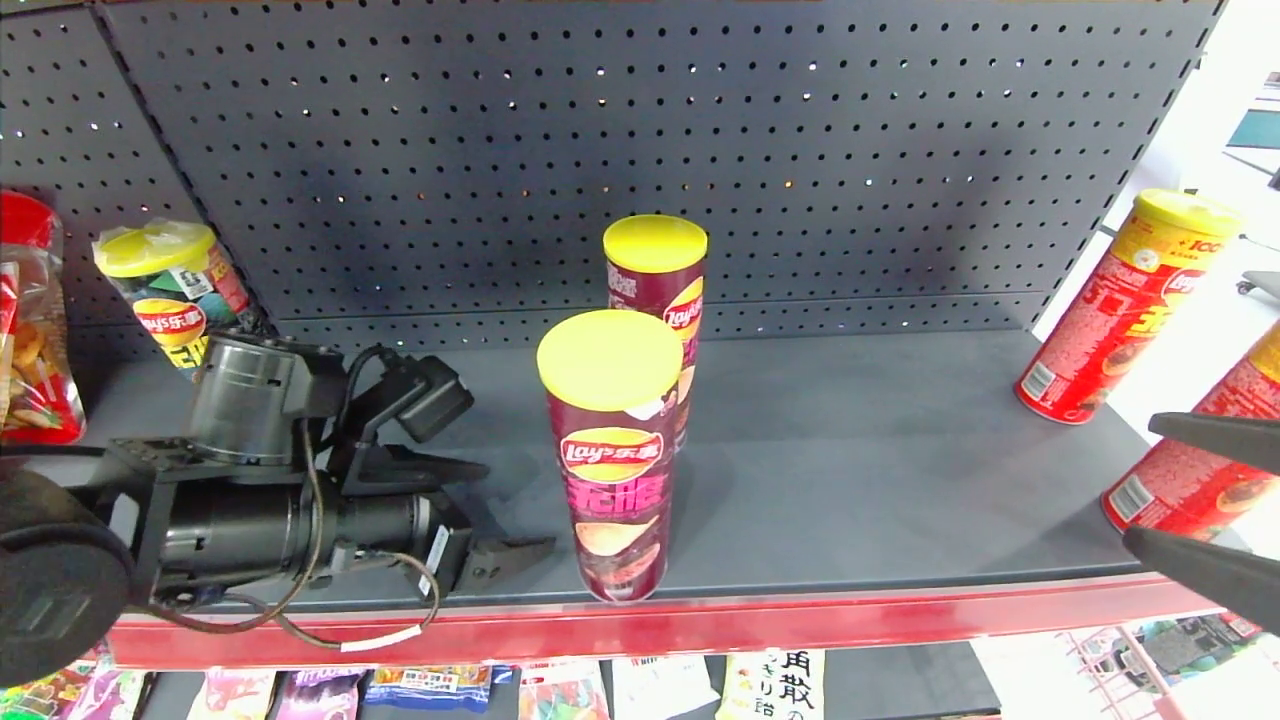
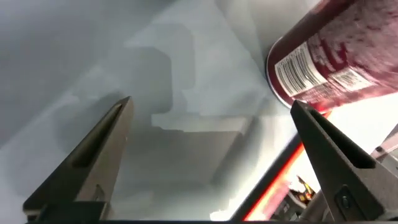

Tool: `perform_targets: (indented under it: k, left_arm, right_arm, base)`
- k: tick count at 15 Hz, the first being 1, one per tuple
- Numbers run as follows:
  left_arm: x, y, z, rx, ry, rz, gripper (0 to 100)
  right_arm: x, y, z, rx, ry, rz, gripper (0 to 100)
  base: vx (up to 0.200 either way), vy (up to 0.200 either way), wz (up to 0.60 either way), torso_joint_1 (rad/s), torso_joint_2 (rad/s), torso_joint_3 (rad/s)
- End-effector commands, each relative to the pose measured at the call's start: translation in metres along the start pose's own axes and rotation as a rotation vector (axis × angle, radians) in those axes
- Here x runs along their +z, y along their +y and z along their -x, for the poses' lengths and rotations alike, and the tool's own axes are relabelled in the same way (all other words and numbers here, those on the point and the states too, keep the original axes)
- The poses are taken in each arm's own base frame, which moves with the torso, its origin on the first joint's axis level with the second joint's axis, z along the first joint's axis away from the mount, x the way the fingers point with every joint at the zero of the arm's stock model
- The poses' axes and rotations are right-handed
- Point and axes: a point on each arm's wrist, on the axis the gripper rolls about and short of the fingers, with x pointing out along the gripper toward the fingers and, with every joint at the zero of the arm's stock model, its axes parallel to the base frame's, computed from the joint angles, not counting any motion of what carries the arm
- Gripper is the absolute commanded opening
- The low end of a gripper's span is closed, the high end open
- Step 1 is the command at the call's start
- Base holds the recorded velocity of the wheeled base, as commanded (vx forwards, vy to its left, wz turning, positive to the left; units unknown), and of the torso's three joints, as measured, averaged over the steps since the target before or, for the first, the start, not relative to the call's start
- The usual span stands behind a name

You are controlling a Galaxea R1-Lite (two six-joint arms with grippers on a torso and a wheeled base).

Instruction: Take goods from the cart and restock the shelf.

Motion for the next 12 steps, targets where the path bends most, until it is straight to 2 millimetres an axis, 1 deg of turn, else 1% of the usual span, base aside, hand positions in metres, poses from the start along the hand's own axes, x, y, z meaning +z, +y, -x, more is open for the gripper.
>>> perform_targets:
  k: [1,2,3,4,5,6,7,8,9,10,12]
  left_arm:
    - [-0.013,-0.021,0.072,0.136,-0.144,-0.006,100]
    - [-0.018,-0.025,0.085,0.194,-0.173,-0.007,100]
    - [-0.028,-0.032,0.115,0.402,-0.240,-0.006,100]
    - [-0.036,-0.037,0.135,0.563,-0.284,0.010,100]
    - [-0.046,-0.043,0.151,0.647,-0.310,0.025,100]
    - [-0.053,-0.046,0.157,0.651,-0.326,0.028,100]
    - [-0.071,-0.052,0.167,0.679,-0.351,0.041,100]
    - [-0.081,-0.053,0.171,0.726,-0.358,0.054,100]
    - [-0.090,-0.055,0.176,0.758,-0.376,0.067,100]
    - [-0.090,-0.055,0.177,0.759,-0.388,0.078,100]
    - [-0.087,-0.053,0.177,0.775,-0.378,0.086,100]
  right_arm:
    - [-0.026,0.001,0.001,-0.026,0.065,-0.012,100]
    - [-0.030,0.002,0.004,-0.037,0.072,-0.010,100]
    - [-0.045,0.004,0.013,-0.069,0.080,0.020,100]
    - [-0.055,0.003,0.023,-0.202,0.080,0.064,100]
    - [-0.060,0.000,0.027,-0.340,0.101,0.091,100]
    - [-0.061,0.000,0.028,-0.355,0.091,0.078,100]
    - [-0.062,0.000,0.029,-0.373,0.069,-0.022,100]
    - [-0.064,0.000,0.034,-0.421,0.048,-0.063,100]
    - [-0.073,-0.001,0.038,-0.520,0.062,-0.066,100]
    - [-0.074,-0.001,0.042,-0.546,0.057,-0.058,100]
    - [-0.074,-0.003,0.038,-0.557,0.077,-0.059,100]
  base:
    - [0.000,0.000,0.00,0.000,0.00,0.000]
    - [0.000,0.000,0.00,0.000,0.00,0.000]
    - [0.000,0.000,0.00,0.000,0.00,0.000]
    - [0.000,0.000,0.00,0.000,0.00,0.000]
    - [0.000,0.000,0.00,0.000,0.00,0.000]
    - [0.000,0.000,0.00,0.000,0.00,0.000]
    - [0.000,0.000,0.00,0.000,0.00,0.000]
    - [0.000,0.000,0.00,0.000,0.00,0.000]
    - [0.000,0.000,0.00,0.000,0.00,0.000]
    - [0.000,0.000,0.00,0.000,0.00,0.000]
    - [0.000,0.000,0.00,0.000,0.00,0.000]
